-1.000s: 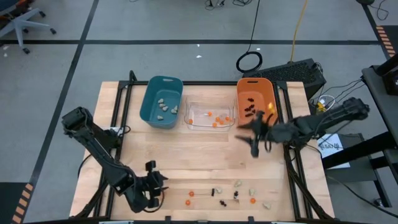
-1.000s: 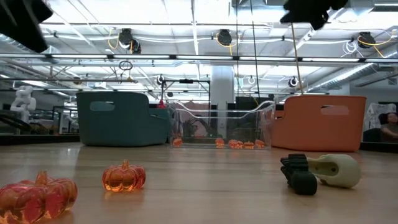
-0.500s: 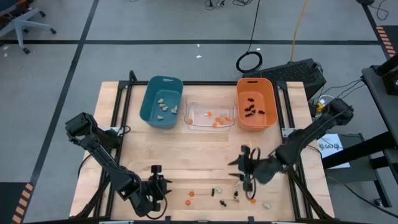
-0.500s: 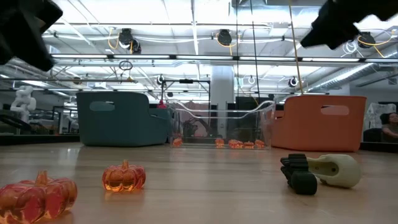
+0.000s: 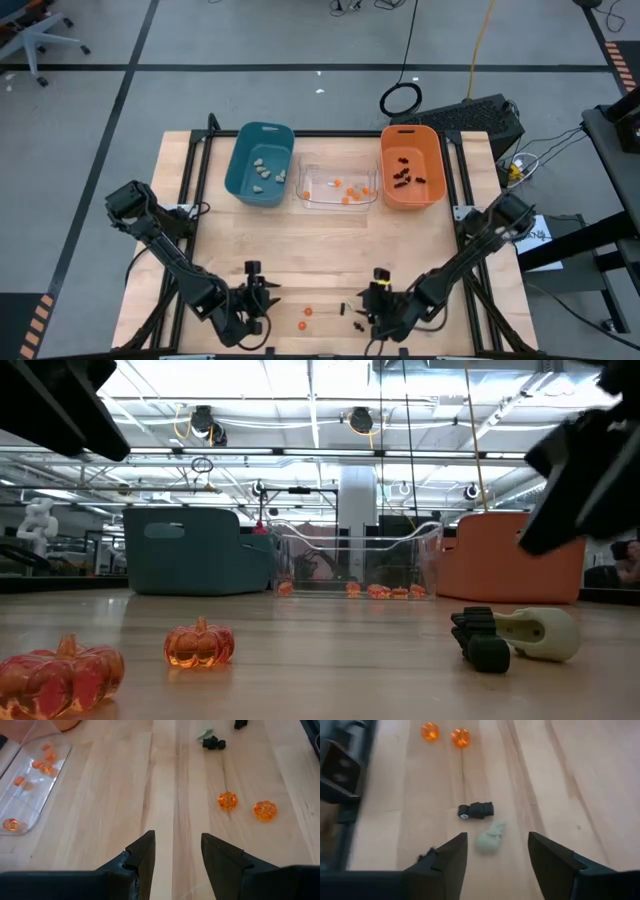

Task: Sort Halloween decoration
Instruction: Put the white skull toy into the blue bin

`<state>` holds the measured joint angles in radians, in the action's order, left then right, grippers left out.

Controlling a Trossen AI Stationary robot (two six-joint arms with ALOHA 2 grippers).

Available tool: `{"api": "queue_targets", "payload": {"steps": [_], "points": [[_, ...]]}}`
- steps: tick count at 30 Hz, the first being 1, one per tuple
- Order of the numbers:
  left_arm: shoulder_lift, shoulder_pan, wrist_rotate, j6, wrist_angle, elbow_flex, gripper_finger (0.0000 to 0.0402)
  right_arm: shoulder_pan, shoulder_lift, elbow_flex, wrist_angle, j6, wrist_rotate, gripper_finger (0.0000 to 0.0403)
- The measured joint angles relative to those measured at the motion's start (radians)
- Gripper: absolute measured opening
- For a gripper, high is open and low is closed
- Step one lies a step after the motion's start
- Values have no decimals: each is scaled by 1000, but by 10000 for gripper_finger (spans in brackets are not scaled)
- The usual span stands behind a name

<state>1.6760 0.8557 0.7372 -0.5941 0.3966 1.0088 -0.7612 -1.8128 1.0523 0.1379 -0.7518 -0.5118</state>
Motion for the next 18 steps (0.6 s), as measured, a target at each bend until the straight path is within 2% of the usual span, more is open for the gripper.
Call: {"api": "queue_targets", "payload": {"steps": [8,18], "points": [[0,-6,1,3,1,0,159,0,-108,62,1,-53,-41,234],[0,-6,11,31,5,0,159,0,-178,64,-66,-51,-40,230]]}}
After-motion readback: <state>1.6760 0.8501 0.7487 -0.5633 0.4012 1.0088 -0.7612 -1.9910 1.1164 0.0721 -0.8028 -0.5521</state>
